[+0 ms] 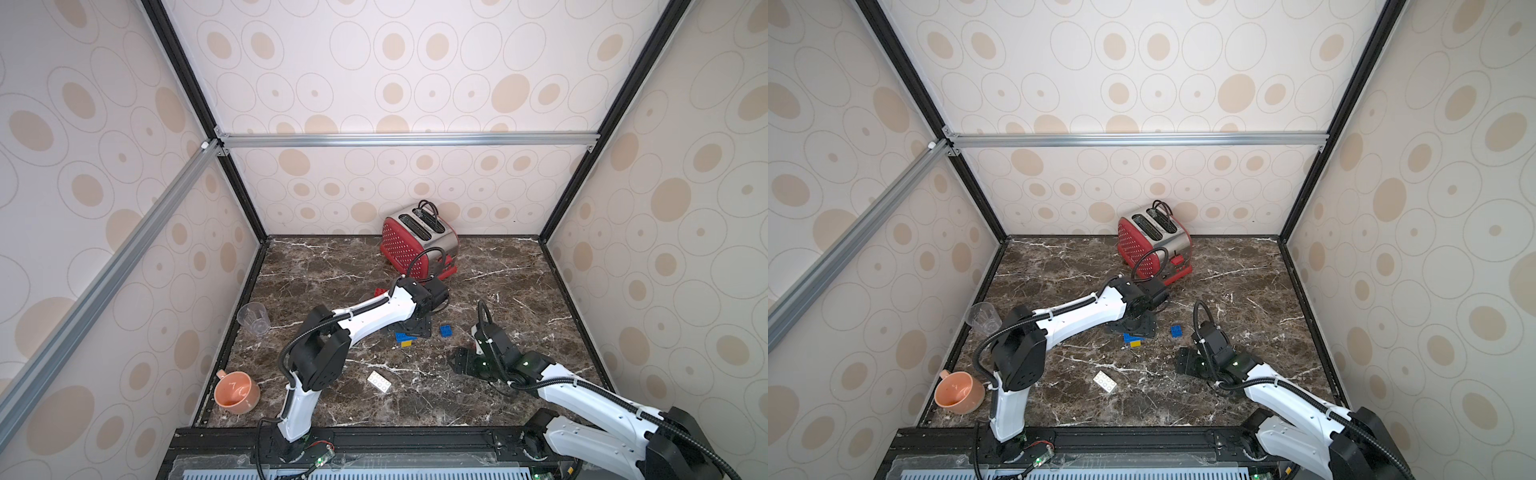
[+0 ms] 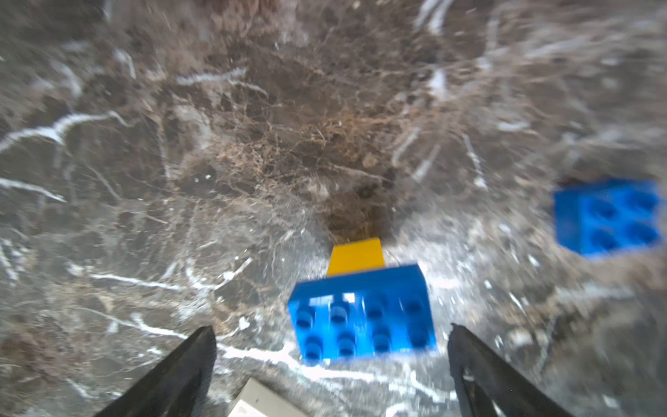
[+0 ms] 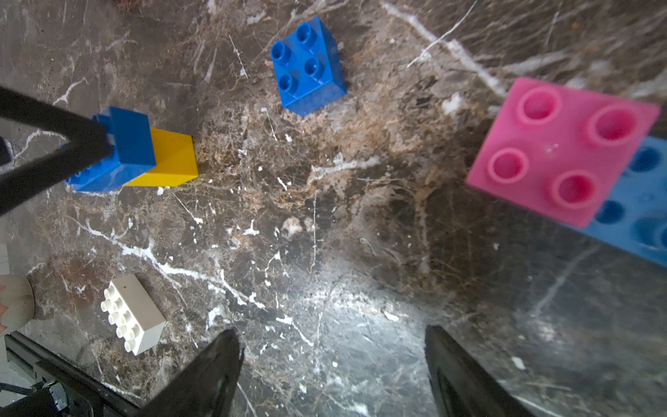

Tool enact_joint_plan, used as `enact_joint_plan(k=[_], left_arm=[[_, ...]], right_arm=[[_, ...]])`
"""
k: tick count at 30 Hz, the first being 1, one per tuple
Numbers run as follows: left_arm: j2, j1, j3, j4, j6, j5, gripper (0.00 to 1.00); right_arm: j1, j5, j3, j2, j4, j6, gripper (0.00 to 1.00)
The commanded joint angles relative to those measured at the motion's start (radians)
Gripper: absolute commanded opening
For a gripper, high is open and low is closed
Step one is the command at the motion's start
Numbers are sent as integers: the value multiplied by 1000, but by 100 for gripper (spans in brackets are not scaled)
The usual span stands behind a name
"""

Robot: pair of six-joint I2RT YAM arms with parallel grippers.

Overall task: Assemble a carrot with lego
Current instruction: Assemble the lego brick with the lego brick, then pick up the lego brick from the center of the board.

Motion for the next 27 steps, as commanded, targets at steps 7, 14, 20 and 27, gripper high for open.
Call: enact_joint_plan(k=[7, 14, 20, 27], left_arm=[[-302, -62, -344, -11, 279, 68, 99], [-397, -63, -513, 56, 396, 151, 99], [-367, -65, -547, 128, 388, 237, 99], [-313, -64, -540, 140, 388, 277, 94]], right_arm=[[-9, -1, 28, -106, -139, -17, 83], [-10, -7, 58, -137, -185, -40, 83], [-9, -21, 72, -143, -182, -29, 84], [-10, -41, 92, -138, -196, -44, 84]])
